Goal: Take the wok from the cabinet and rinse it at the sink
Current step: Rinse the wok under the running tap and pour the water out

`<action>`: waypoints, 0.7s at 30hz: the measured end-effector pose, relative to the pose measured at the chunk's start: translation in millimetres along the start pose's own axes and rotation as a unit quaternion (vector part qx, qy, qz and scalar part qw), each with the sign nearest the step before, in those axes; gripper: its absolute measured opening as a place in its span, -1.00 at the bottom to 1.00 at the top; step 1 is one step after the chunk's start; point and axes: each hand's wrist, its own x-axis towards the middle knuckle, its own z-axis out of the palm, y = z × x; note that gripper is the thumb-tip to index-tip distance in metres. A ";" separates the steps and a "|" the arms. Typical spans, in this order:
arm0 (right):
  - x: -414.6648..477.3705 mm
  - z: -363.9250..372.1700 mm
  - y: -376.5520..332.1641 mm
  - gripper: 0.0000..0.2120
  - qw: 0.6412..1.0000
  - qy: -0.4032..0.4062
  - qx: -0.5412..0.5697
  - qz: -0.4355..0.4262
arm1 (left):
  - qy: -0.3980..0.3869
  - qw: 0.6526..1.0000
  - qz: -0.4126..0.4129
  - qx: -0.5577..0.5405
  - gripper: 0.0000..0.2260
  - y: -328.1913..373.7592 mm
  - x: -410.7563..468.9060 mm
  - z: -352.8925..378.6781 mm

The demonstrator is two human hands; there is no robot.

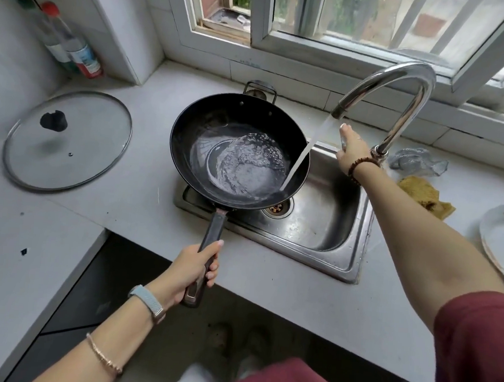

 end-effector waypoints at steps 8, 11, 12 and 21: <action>-137.8 48.7 -56.9 -0.91 0.933 0.027 0.324 0.153 | -0.008 0.999 -0.032 -0.034 -0.82 2.6 0.1 -2.9; -192.9 74.1 -95.2 -0.81 0.875 -0.151 0.422 0.184 | -0.025 0.998 -0.043 -0.034 -0.81 2.1 -0.1 -5.3; -204.8 80.8 -109.1 -0.77 0.859 -0.204 0.428 0.194 | -0.022 0.999 -0.035 -0.025 -0.81 1.8 -0.9 -5.5; -240.6 131.9 -192.8 -0.69 0.772 -0.346 0.457 0.276 | 0.044 0.995 0.014 0.088 -0.81 -6.1 -9.9 -3.5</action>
